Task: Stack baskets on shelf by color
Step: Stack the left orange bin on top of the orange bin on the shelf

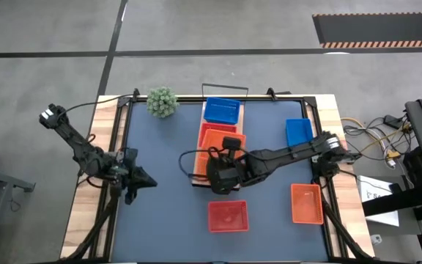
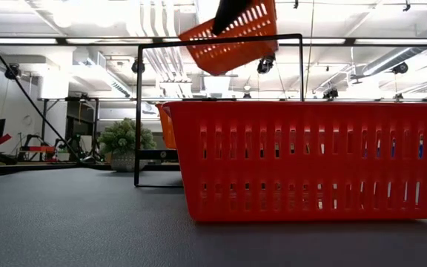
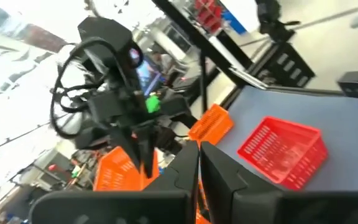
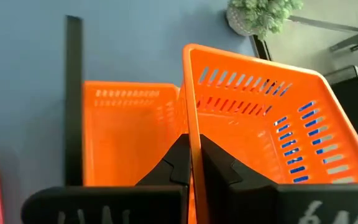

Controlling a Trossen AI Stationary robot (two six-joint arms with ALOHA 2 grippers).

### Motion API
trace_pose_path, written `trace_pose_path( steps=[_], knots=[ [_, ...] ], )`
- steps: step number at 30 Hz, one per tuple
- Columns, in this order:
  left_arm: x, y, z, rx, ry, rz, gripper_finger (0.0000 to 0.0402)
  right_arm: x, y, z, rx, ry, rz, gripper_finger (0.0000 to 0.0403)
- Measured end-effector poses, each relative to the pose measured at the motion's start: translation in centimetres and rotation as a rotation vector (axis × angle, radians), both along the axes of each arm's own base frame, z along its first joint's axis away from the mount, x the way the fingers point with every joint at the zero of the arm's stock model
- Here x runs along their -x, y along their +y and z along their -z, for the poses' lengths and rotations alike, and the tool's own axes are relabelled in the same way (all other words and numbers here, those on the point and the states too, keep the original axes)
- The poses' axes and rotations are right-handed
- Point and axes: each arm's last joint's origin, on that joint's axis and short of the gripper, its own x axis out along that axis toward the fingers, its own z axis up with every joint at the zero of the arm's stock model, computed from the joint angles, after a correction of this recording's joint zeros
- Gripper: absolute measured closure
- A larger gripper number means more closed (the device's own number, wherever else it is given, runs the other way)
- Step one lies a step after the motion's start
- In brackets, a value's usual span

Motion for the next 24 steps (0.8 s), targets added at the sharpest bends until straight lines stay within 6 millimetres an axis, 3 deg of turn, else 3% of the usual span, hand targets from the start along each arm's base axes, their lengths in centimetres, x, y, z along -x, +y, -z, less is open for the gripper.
trace_pose_path(
  steps=[6, 10, 17, 24],
  knots=[
    [0.0, 0.4, 0.3, 0.004, -0.005, -0.021, 0.0401, 3.3, -1.6, -0.5, -0.058, -0.14, -0.009, 0.0394],
    [-0.1, 0.5, 0.1, 0.021, -0.033, -0.036, 0.0401, 4.5, -2.0, 0.5, -0.156, -0.309, -0.049, 0.0394],
    [-0.4, 0.6, 0.0, 0.014, -0.077, -0.075, 0.0401, 5.0, -2.8, 4.1, -0.23, -0.454, -0.06, 0.0394],
    [-0.7, 0.7, 0.2, 0.006, -0.069, -0.093, 0.0402, 4.6, -2.8, 4.8, -0.233, -0.457, -0.091, 0.0394]
  ],
)
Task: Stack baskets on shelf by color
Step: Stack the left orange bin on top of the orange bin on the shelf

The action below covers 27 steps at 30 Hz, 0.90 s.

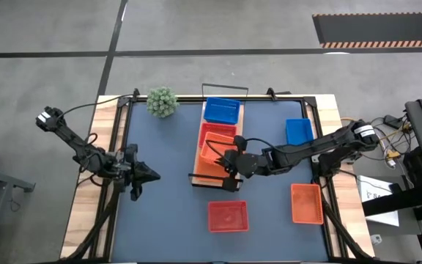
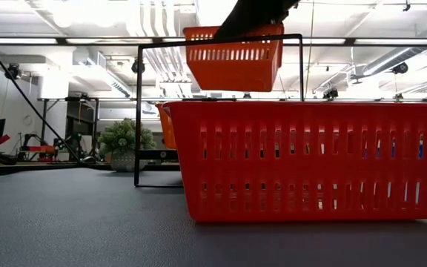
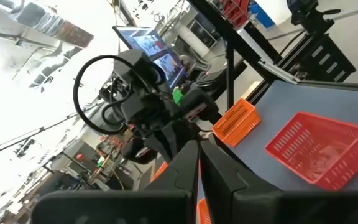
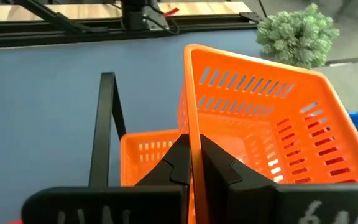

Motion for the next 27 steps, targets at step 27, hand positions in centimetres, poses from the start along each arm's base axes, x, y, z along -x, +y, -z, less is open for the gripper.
trace_pose_path(
  steps=[27],
  knots=[
    [-0.1, 0.0, -0.1, 0.01, -0.013, -0.006, 0.0401, -2.1, 0.4, 2.9, -0.007, 0.062, -0.125, 0.0394]
  ],
)
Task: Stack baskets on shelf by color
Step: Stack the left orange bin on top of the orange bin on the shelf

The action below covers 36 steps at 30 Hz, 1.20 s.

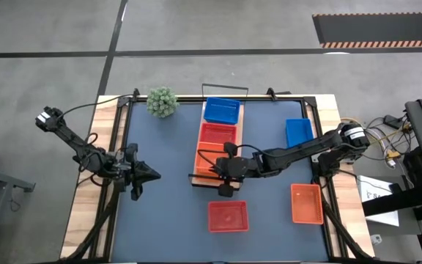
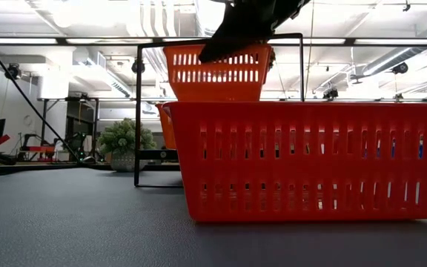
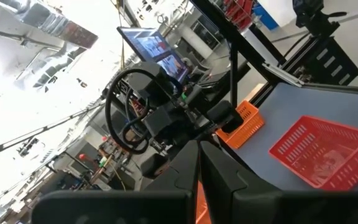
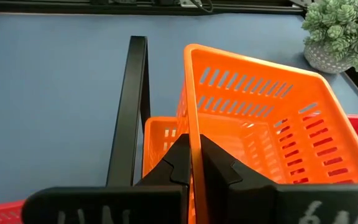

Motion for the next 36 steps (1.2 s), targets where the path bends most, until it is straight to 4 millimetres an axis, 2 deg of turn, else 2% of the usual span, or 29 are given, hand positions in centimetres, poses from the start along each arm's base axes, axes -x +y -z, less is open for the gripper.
trace_pose_path(
  steps=[14, 29, 33, 36],
  knots=[
    [0.0, 0.0, 0.0, -0.001, 0.001, 0.0, 0.0401, 0.0, 0.0, 0.0, 0.002, 0.002, 0.0, 0.0391],
    [0.0, 0.0, 0.0, -0.001, 0.001, 0.0, 0.0401, 0.1, -0.2, -0.3, 0.019, -0.002, -0.009, 0.0297],
    [0.0, 0.0, 0.0, -0.001, 0.002, 0.0, 0.0402, 0.4, -0.2, -0.8, 0.042, -0.008, -0.03, 0.0289],
    [0.0, 0.0, 0.0, -0.002, 0.002, 0.0, 0.0401, 0.9, -0.3, -1.8, 0.042, -0.032, -0.034, 0.0297]
  ],
)
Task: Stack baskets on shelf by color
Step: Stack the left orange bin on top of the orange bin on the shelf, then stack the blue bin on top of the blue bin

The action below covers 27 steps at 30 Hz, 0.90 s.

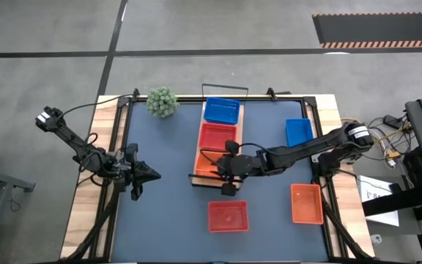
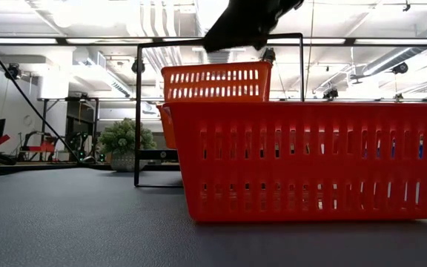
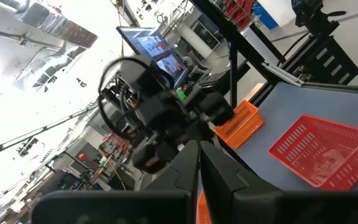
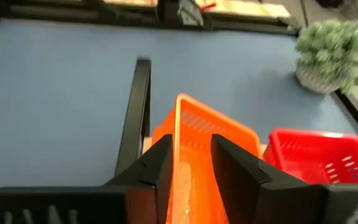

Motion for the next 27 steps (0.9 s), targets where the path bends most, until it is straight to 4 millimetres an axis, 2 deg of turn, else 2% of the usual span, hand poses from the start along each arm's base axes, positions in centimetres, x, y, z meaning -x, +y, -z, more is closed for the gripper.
trace_pose_path(
  steps=[3, 7, 17, 27],
  knots=[
    [0.0, 0.0, 0.0, 0.0, 0.0, 0.0, 0.0402, 0.4, -0.1, -0.9, -0.003, -0.014, -0.005, 0.0328],
    [0.0, 0.0, 0.0, -0.006, -0.001, -0.001, 0.0401, 0.2, -0.5, -0.3, -0.045, 0.027, -0.06, 0.0384],
    [0.0, 0.0, 0.0, -0.005, -0.002, -0.001, 0.0402, -0.8, -2.2, 1.5, -0.163, 0.087, -0.067, 0.0394],
    [0.0, 0.0, 0.0, -0.005, 0.0, -0.001, 0.0402, -0.5, -2.4, 0.1, -0.118, 0.123, -0.086, 0.0394]
  ],
)
